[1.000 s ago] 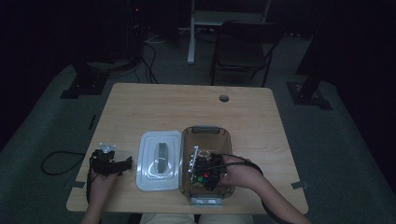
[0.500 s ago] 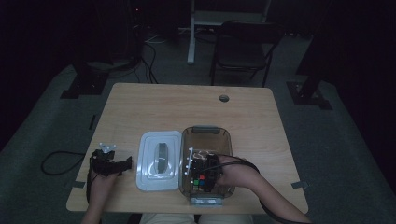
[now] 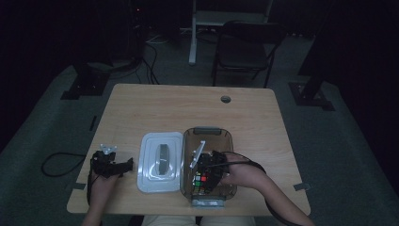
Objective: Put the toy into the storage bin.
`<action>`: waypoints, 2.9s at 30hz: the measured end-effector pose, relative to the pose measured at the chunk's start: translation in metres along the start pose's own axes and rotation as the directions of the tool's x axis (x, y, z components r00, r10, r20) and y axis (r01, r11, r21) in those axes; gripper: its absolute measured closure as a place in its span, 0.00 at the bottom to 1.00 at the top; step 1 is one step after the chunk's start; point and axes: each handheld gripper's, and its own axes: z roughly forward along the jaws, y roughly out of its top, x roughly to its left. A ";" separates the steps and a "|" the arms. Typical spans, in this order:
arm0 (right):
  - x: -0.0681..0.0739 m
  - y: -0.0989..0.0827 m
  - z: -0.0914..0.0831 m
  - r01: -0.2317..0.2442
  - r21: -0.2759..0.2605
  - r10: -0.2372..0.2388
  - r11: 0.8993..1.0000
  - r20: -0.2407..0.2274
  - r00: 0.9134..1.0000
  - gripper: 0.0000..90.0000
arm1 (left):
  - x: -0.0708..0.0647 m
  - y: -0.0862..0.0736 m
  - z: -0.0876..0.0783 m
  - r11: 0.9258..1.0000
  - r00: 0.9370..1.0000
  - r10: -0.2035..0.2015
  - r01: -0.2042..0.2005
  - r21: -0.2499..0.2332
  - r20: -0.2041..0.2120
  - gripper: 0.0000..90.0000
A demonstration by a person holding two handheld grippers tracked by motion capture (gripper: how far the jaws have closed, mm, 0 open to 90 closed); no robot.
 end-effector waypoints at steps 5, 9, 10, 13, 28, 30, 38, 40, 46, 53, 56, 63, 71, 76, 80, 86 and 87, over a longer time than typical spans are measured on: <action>-0.005 -0.009 -0.012 -0.066 -0.090 0.068 0.994 0.023 0.997 0.23 | 0.000 0.000 0.000 1.000 1.000 0.004 -0.004 0.000 0.002 0.01; -0.009 -0.018 -0.021 -0.103 -0.158 0.110 0.982 0.037 0.993 0.22 | 0.000 0.000 0.000 1.000 1.000 0.005 -0.005 0.000 0.002 0.01; -0.010 -0.020 -0.023 -0.109 -0.176 0.118 0.978 0.039 0.992 0.19 | 0.000 0.000 0.000 1.000 1.000 0.005 -0.005 0.000 0.002 0.01; -0.011 -0.028 -0.026 -0.146 -0.225 0.162 0.963 0.056 0.985 0.15 | 0.000 0.000 0.000 1.000 1.000 0.005 -0.005 0.000 0.002 0.01; -0.018 -0.075 -0.046 -0.270 -0.564 0.356 0.781 0.046 0.934 0.13 | 0.000 0.000 0.000 1.000 1.000 0.005 -0.005 0.000 0.002 0.01; -0.019 -0.085 -0.049 -0.283 -0.595 0.390 0.753 0.057 0.919 0.12 | 0.000 0.000 0.000 1.000 1.000 0.005 -0.005 0.000 0.002 0.01; -0.022 -0.106 -0.047 -0.327 -0.634 0.476 0.700 0.073 0.877 0.12 | 0.000 0.000 0.000 1.000 1.000 0.005 -0.005 0.001 0.002 0.01; -0.023 -0.112 -0.046 -0.341 -0.650 0.499 0.679 0.069 0.864 0.12 | 0.000 0.000 0.000 1.000 1.000 0.005 -0.005 0.001 0.002 0.01; -0.025 -0.127 -0.045 -0.355 -0.686 0.552 0.635 0.082 0.830 0.12 | 0.000 0.000 0.000 1.000 1.000 0.005 -0.005 0.001 0.002 0.01; -0.031 -0.151 -0.043 -0.386 -0.706 0.617 0.594 0.092 0.782 0.12 | 0.000 0.000 0.000 1.000 1.000 0.005 -0.005 0.001 0.002 0.01; -0.031 -0.157 -0.041 -0.393 -0.702 0.631 0.594 0.102 0.769 0.12 | 0.000 0.000 0.000 1.000 1.000 0.006 -0.006 0.002 0.002 0.01; -0.030 -0.178 -0.024 -0.438 -0.696 0.687 0.568 0.108 0.718 0.12 | -0.002 0.000 -0.001 1.000 1.000 -0.014 0.014 0.004 -0.015 0.01; -0.030 -0.194 0.007 -0.474 -0.663 0.719 0.580 0.142 0.680 0.12 | -0.003 -0.001 -0.001 1.000 1.000 -0.009 0.009 0.004 -0.008 0.01; -0.030 -0.202 0.022 -0.483 -0.662 0.728 0.573 0.141 0.671 0.12 | -0.003 -0.001 -0.001 1.000 1.000 -0.006 0.006 0.004 -0.005 0.01; -0.031 -0.207 0.038 -0.495 -0.632 0.729 0.596 0.168 0.664 0.12 | -0.002 -0.001 -0.001 1.000 1.000 -0.002 0.002 0.003 -0.001 0.01; -0.032 -0.213 0.055 -0.520 -0.582 0.728 0.625 0.194 0.658 0.14 | 0.000 -0.002 -0.002 1.000 1.000 0.018 -0.018 0.001 0.015 0.01; -0.032 -0.213 0.056 -0.526 -0.572 0.728 0.629 0.196 0.657 0.14 | 0.000 -0.002 -0.002 1.000 1.000 0.019 -0.019 0.001 0.016 0.01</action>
